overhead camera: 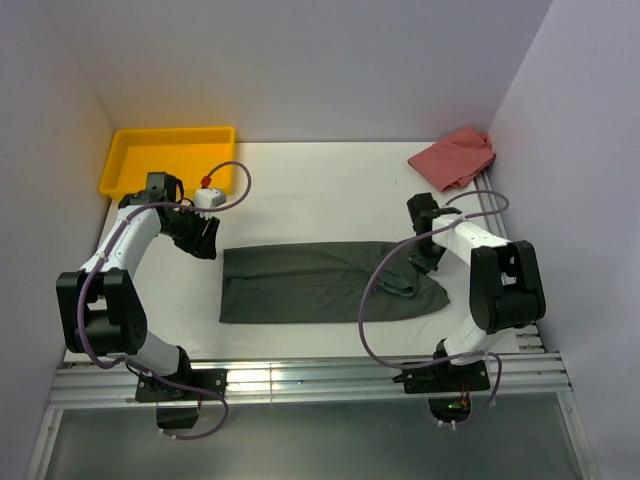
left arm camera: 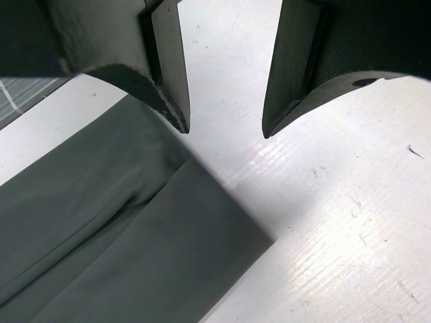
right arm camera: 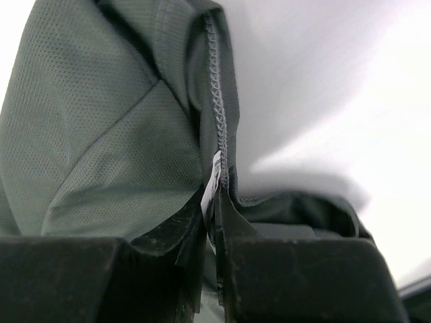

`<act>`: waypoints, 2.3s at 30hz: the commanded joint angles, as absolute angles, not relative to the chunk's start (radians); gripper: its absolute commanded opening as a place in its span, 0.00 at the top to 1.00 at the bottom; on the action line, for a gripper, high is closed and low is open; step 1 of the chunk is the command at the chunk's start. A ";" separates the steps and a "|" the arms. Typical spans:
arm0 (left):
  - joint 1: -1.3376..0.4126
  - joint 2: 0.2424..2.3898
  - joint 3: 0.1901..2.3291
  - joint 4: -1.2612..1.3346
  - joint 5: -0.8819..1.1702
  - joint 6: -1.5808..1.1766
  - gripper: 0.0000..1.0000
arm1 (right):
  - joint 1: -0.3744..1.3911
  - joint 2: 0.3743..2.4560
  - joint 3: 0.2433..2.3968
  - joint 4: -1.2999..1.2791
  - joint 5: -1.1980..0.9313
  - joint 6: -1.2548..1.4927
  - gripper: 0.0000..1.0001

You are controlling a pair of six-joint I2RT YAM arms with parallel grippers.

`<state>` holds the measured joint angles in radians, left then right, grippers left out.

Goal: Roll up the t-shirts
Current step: Fold the tshirt, then roll the tshirt

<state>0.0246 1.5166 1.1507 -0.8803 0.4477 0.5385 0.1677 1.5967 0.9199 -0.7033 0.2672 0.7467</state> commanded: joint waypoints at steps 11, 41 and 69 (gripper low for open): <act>0.020 1.606 1.189 -0.854 0.491 0.525 0.47 | -0.035 1.640 1.043 -0.792 0.408 0.597 0.46; -0.064 1.873 1.200 -0.624 0.624 0.150 0.40 | 1.114 1.879 1.546 -0.721 0.344 1.174 0.49; -0.104 1.919 1.196 -0.589 0.592 0.126 0.64 | 1.259 2.307 1.927 -0.900 0.307 1.187 0.62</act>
<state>-0.0914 1.9068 1.1973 -0.6033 0.6052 0.1314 1.2522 2.2925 1.8812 -0.8631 0.2867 1.1835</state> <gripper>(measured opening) 0.371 0.389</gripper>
